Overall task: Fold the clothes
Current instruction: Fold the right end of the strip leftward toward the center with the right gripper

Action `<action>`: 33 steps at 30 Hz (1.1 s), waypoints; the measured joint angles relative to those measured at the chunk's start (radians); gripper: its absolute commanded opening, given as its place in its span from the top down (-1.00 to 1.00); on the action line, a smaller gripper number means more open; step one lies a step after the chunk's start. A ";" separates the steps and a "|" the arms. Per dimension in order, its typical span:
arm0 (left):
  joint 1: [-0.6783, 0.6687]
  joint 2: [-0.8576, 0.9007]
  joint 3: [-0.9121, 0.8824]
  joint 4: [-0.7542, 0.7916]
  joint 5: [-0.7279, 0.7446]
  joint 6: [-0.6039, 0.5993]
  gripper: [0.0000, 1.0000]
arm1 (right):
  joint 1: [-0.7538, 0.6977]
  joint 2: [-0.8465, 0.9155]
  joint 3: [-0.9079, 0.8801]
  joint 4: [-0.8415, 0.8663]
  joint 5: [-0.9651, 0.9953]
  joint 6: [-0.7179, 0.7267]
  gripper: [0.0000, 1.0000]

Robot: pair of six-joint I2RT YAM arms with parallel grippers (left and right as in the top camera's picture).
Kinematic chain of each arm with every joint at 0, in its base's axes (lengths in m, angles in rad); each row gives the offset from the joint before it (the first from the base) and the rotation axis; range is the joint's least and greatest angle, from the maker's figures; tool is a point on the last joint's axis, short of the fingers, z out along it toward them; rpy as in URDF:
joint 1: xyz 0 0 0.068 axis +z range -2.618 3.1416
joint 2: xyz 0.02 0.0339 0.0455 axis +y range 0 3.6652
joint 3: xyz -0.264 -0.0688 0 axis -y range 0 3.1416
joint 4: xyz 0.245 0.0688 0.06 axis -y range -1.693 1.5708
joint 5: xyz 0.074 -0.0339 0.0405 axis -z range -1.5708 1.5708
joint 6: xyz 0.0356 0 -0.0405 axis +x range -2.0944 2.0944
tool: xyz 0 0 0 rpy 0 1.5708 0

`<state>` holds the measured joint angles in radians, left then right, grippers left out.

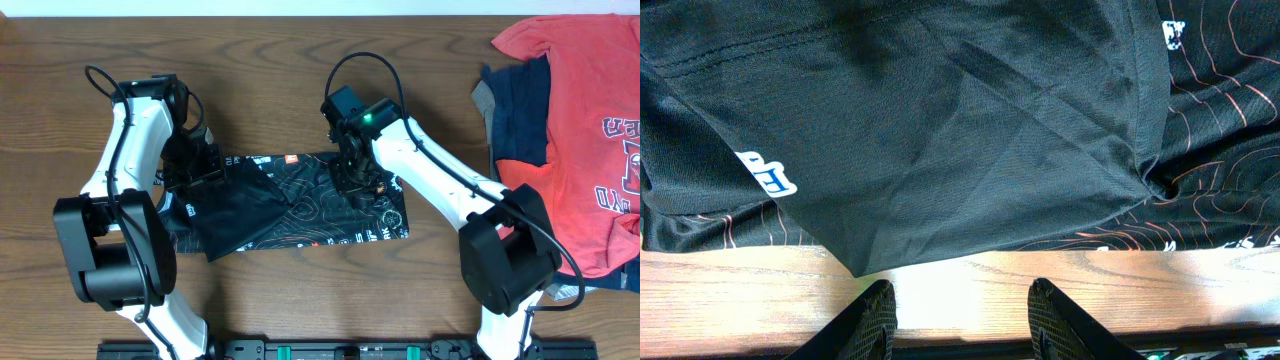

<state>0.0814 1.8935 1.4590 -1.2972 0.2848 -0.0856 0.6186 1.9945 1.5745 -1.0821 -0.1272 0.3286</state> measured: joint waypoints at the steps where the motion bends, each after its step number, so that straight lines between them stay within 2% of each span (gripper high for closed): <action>1: 0.000 0.000 0.000 0.000 0.000 0.000 0.10 | 0.003 0.000 0.000 0.005 -0.004 0.002 0.83; 3: 0.000 0.000 0.000 0.000 0.000 0.000 0.10 | 0.013 0.000 0.000 0.017 -0.016 0.004 0.73; 4: 0.000 0.000 0.000 0.000 0.000 0.000 0.10 | 0.019 0.000 0.000 0.024 -0.025 0.006 0.63; 6: 0.000 0.000 0.000 0.000 0.000 0.000 0.10 | 0.030 0.000 0.000 0.038 -0.046 0.007 0.27; 10: 0.000 0.000 0.000 0.000 0.000 0.000 0.10 | 0.053 0.000 0.000 0.051 -0.105 -0.022 -0.03; 14: 0.000 0.000 0.000 0.000 0.000 0.000 0.10 | 0.068 0.000 0.000 0.037 -0.127 -0.075 -0.07; 18: 0.000 0.000 0.000 0.000 0.000 0.000 0.10 | 0.068 0.000 0.000 0.002 -0.028 -0.067 -0.21; 24: 0.000 0.000 0.000 0.000 0.000 0.000 0.09 | 0.068 0.000 0.000 -0.040 0.089 -0.062 -0.25; 29: 0.000 0.000 0.000 0.000 0.000 0.000 0.10 | 0.068 0.000 -0.038 0.023 0.120 -0.070 -0.21; 31: 0.000 0.000 0.000 0.000 0.000 0.000 0.10 | 0.068 0.000 -0.062 0.050 0.121 -0.074 -0.10; 32: 0.000 0.000 0.000 0.000 0.000 0.000 0.09 | 0.068 0.000 -0.076 0.064 0.119 -0.076 0.03; 33: 0.000 0.000 0.000 0.000 0.000 0.000 0.09 | 0.068 0.000 -0.087 0.075 0.116 -0.079 0.32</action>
<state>0.0814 1.8935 1.4590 -1.2972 0.2848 -0.0853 0.6868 1.9945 1.4879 -1.0073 -0.0113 0.2493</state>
